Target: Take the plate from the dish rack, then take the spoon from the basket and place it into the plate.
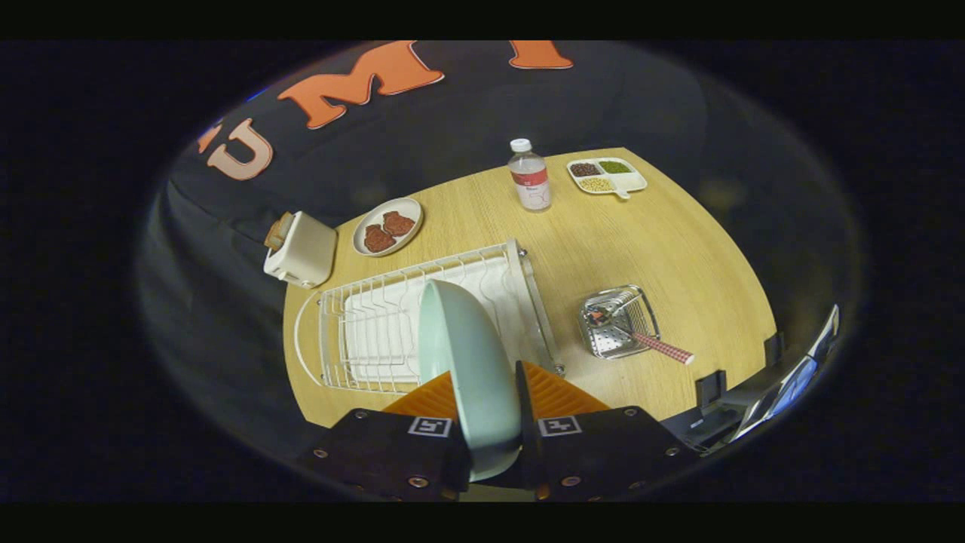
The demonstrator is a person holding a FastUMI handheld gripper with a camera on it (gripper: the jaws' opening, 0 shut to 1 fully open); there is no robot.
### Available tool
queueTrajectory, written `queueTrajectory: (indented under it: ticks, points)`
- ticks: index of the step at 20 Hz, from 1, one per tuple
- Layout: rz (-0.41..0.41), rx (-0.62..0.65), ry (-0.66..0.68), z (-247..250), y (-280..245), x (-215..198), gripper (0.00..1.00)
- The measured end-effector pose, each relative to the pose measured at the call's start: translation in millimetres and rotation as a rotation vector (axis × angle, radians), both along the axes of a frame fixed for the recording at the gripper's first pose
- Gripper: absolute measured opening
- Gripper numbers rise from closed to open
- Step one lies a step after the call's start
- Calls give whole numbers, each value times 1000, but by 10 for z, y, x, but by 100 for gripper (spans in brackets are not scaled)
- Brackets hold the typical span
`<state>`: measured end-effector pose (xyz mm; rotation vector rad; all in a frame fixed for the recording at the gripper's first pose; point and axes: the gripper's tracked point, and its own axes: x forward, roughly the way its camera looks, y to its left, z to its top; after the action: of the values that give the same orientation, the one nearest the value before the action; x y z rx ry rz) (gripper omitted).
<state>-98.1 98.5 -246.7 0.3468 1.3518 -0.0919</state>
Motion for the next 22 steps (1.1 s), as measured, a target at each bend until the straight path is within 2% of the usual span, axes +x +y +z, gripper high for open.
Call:
queueTrajectory:
  ticks: [6, 12, 22]
  points:
    - [-22, 151, -41, -42, -19, -375, 27]
    - [-88, 286, -28, -242, -66, -876, 27]
    - [-103, 353, -49, -734, -141, -1341, 27]
